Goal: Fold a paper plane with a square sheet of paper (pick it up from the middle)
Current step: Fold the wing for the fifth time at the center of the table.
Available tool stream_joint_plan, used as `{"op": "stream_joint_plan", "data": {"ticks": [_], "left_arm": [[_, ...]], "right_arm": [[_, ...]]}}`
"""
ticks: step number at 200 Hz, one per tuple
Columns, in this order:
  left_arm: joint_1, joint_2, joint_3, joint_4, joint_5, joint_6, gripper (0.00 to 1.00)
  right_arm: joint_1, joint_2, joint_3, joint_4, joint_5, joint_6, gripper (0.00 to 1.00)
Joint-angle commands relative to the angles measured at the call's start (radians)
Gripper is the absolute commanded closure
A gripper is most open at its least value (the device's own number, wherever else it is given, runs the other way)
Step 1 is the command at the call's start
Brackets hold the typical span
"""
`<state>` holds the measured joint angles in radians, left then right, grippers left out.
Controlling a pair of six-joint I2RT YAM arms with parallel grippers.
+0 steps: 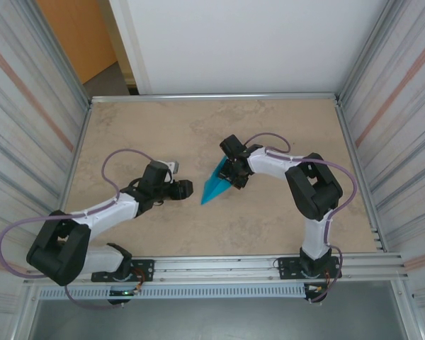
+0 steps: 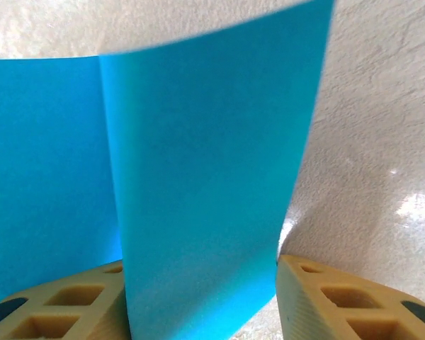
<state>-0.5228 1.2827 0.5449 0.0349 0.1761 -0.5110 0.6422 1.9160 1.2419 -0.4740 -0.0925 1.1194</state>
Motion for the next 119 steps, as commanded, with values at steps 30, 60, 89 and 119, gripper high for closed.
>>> {"op": "stream_joint_plan", "data": {"ticks": [30,60,89,119], "left_arm": [[0.023,0.043,0.017,-0.001,0.020,-0.041,0.35],[0.045,0.065,0.028,0.008,0.063,-0.053,0.35],[0.061,0.091,0.040,0.015,0.110,-0.064,0.35],[0.075,0.105,0.046,0.029,0.142,-0.074,0.35]], "right_arm": [[0.008,0.006,0.031,-0.046,0.024,0.035,0.58],[0.004,-0.011,0.030,-0.045,0.021,0.035,0.62],[-0.001,-0.027,0.021,-0.035,0.004,0.033,0.67],[-0.010,-0.063,-0.005,0.006,-0.027,0.019,0.72]]}}
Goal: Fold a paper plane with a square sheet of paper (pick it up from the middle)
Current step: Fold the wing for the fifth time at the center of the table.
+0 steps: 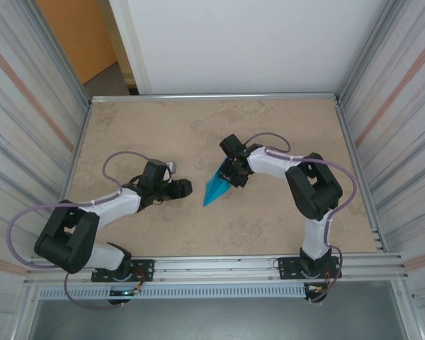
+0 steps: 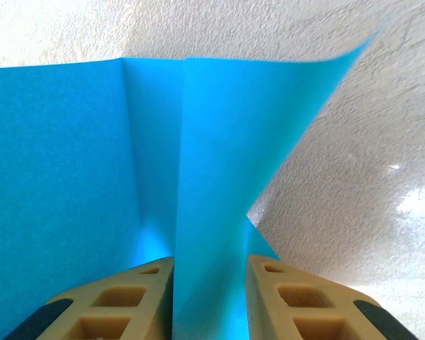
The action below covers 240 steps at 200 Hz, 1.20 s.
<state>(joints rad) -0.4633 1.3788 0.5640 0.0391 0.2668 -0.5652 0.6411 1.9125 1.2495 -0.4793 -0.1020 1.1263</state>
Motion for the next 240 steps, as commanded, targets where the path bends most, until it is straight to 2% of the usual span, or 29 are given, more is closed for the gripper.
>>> {"op": "stream_joint_plan", "data": {"ticks": [1,33,96,166,195,240], "left_arm": [[0.016,0.008,0.027,0.025,0.051,-0.020,0.35],[0.034,0.010,0.024,0.037,0.074,-0.031,0.35],[0.055,0.030,0.027,0.048,0.096,-0.048,0.35],[0.051,0.027,0.027,0.060,0.115,-0.043,0.37],[-0.006,-0.023,0.023,0.056,0.076,0.012,0.39],[-0.176,-0.078,0.037,0.056,-0.060,0.129,0.38]], "right_arm": [[-0.010,-0.061,-0.014,0.013,-0.019,0.012,0.73],[-0.029,-0.090,-0.033,0.053,-0.066,-0.008,0.76],[-0.069,-0.104,-0.117,0.262,-0.244,-0.098,0.88],[-0.123,-0.136,-0.265,0.444,-0.385,-0.228,0.86],[-0.164,-0.136,-0.323,0.489,-0.440,-0.257,0.84],[-0.209,-0.126,-0.374,0.512,-0.464,-0.282,0.83]]}}
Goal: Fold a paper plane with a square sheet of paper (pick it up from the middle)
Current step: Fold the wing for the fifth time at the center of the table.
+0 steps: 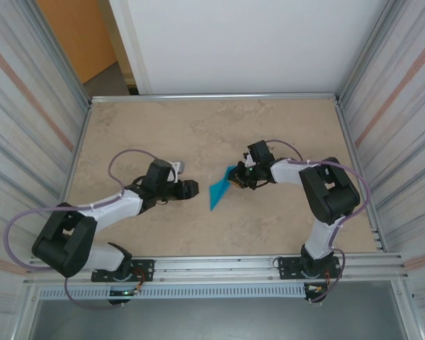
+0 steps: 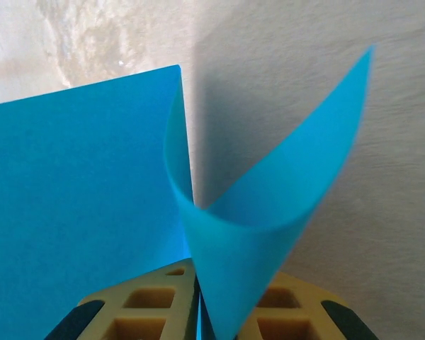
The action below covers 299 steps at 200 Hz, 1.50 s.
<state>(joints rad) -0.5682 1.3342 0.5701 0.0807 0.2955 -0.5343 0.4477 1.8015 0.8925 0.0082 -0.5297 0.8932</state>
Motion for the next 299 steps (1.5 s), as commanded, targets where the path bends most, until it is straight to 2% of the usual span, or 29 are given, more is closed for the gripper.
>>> {"op": "stream_joint_plan", "data": {"ticks": [1,21,51,79,108,141,185,272,299], "left_arm": [[-0.075,-0.032,0.032,0.014,-0.091,0.101,0.38],[-0.178,-0.012,0.060,0.017,-0.164,0.167,0.38],[-0.327,0.064,0.130,0.006,-0.333,0.277,0.37],[-0.392,0.156,0.196,0.008,-0.442,0.350,0.37],[-0.406,0.230,0.218,0.067,-0.481,0.378,0.39],[-0.415,0.288,0.221,0.146,-0.445,0.399,0.41],[-0.422,0.337,0.217,0.206,-0.454,0.423,0.47],[-0.421,0.389,0.218,0.241,-0.436,0.463,0.72],[-0.421,0.404,0.226,0.240,-0.407,0.465,0.77]], "right_arm": [[-0.016,-0.015,-0.017,0.024,-0.036,-0.049,0.83],[-0.024,-0.005,-0.022,0.023,-0.038,-0.050,0.83],[-0.030,0.007,-0.023,0.017,-0.030,-0.041,0.83],[-0.039,0.013,-0.029,0.014,-0.027,-0.030,0.84],[-0.049,0.013,-0.034,0.015,-0.032,-0.020,0.84],[-0.055,0.013,-0.035,0.016,-0.036,-0.009,0.83],[-0.056,0.019,-0.037,0.018,-0.040,0.000,0.83],[-0.063,0.026,-0.046,0.022,-0.048,0.000,0.82],[-0.069,0.017,-0.056,0.020,-0.045,-0.005,0.79]]}}
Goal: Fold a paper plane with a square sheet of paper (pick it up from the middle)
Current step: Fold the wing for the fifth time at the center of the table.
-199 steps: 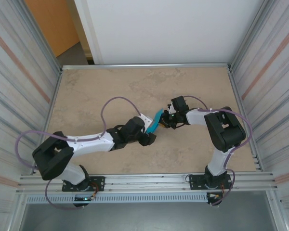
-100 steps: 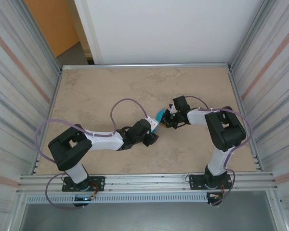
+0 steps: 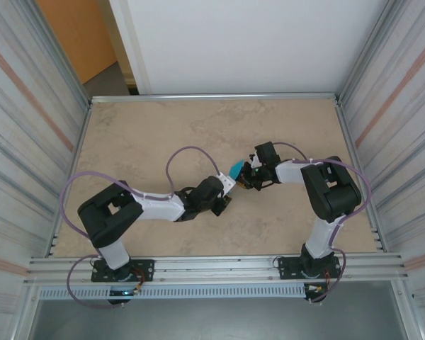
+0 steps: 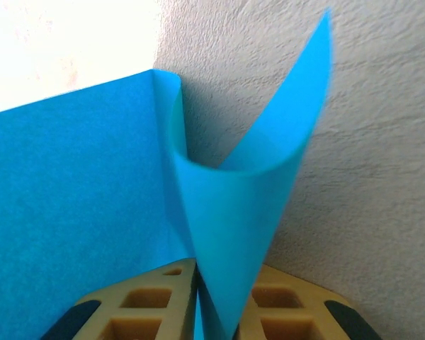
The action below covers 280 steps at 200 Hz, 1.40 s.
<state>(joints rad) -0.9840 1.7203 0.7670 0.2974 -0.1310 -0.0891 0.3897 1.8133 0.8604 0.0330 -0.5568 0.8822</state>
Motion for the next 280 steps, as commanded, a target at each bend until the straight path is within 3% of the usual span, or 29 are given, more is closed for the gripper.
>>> {"op": "stream_joint_plan", "data": {"ticks": [1,89,166,220,280], "left_arm": [[-0.006,0.018,0.029,0.023,0.022,0.021,0.78],[-0.003,0.074,0.064,0.013,0.085,0.014,0.84],[0.034,0.073,0.029,0.054,0.160,-0.040,0.85],[0.083,0.089,0.037,0.048,0.304,-0.083,0.87],[0.140,0.107,0.044,0.049,0.459,-0.151,0.87]], "right_arm": [[-0.011,0.005,-0.025,-0.004,-0.017,0.006,0.78],[-0.064,-0.132,-0.106,-0.050,0.023,-0.009,0.59],[-0.173,-0.422,-0.237,-0.187,0.165,-0.024,0.51],[-0.131,-0.403,-0.154,-0.227,0.063,-0.052,0.49],[-0.034,-0.351,-0.097,-0.274,0.172,-0.128,0.44]]}}
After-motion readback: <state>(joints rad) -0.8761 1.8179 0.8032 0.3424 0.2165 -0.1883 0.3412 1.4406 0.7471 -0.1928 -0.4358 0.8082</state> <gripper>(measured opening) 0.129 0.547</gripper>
